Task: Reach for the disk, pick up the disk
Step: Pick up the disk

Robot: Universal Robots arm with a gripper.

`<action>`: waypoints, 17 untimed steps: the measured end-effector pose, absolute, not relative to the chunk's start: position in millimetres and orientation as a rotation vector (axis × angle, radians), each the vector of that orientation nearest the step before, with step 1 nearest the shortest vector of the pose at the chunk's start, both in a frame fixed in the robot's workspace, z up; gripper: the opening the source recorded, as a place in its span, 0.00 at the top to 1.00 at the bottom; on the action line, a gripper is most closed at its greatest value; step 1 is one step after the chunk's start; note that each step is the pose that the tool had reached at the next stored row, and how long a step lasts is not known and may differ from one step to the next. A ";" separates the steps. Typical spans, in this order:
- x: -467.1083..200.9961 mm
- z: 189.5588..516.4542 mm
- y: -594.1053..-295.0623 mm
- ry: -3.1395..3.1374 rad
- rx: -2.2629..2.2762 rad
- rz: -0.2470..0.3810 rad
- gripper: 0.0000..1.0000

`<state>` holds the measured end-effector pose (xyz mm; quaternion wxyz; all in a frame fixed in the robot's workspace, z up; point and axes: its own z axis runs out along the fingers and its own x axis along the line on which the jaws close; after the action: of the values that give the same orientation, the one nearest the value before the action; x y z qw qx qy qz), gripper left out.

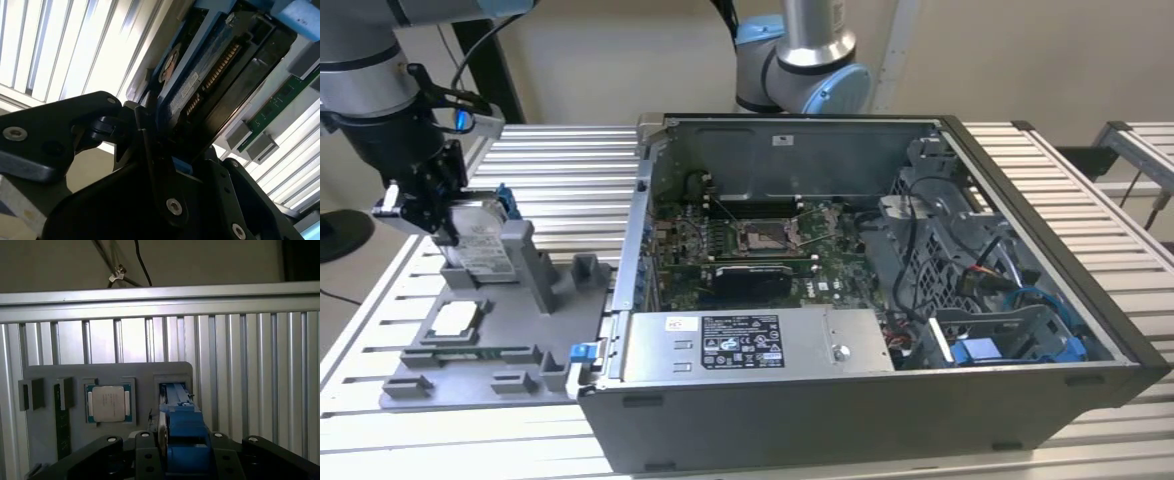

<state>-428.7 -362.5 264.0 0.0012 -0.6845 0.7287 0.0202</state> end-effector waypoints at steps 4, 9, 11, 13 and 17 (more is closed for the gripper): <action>-428.7 271.6 -362.4 2.288 -2.149 0.063 1.00; -428.7 294.6 -362.4 2.288 -2.149 0.063 1.00; -428.7 303.7 -362.4 2.288 -2.149 0.063 1.00; -428.7 312.8 -362.4 2.288 -2.149 0.063 1.00; -428.6 331.3 -362.4 2.287 -2.149 0.063 1.00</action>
<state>-428.6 -362.4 331.3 0.0012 -0.6846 0.7286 0.0202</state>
